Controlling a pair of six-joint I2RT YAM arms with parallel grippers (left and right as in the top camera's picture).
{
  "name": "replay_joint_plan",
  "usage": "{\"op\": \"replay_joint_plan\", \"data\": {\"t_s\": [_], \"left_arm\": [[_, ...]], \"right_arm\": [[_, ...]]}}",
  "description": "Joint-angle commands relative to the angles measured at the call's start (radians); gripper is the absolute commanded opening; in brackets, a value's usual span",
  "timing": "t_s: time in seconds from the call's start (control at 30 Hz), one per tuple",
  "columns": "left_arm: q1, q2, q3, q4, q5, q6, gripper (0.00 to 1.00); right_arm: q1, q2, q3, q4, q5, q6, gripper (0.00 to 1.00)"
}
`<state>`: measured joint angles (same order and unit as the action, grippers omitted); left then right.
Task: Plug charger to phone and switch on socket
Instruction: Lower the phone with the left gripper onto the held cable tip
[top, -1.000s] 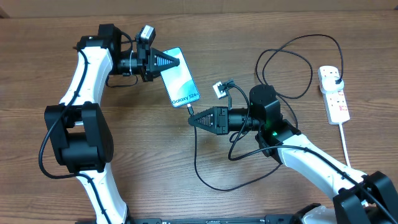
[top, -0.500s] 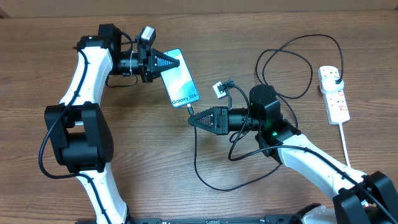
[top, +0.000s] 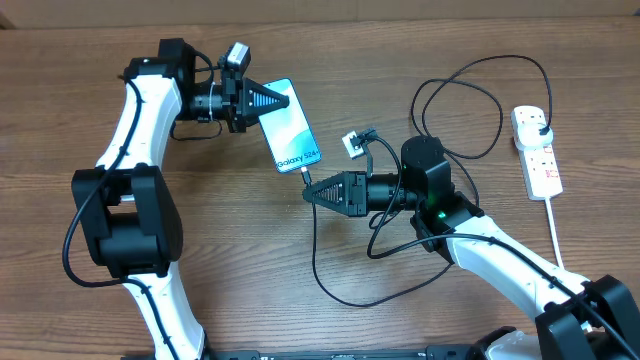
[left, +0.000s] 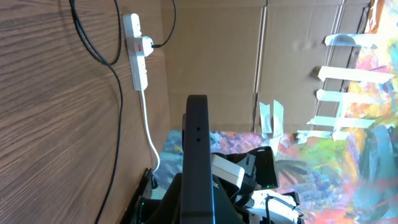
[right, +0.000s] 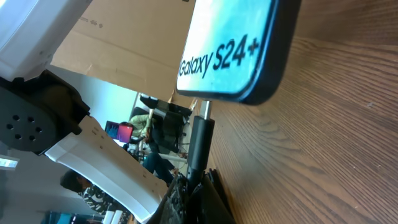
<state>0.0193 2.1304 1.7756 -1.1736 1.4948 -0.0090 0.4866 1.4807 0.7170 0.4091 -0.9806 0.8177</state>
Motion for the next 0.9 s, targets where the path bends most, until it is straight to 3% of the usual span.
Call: {"op": "replay_joint_plan", "data": {"t_s": [0.0, 0.87], "left_arm": [[-0.024, -0.008, 0.025, 0.001, 0.038, -0.013, 0.04], [-0.034, -0.008, 0.025, -0.004, 0.026, -0.014, 0.04]], "right_arm": [[0.005, 0.004, -0.009, 0.008, 0.000, -0.007, 0.04], [-0.023, 0.004, -0.009, 0.005, 0.008, -0.008, 0.04]]}}
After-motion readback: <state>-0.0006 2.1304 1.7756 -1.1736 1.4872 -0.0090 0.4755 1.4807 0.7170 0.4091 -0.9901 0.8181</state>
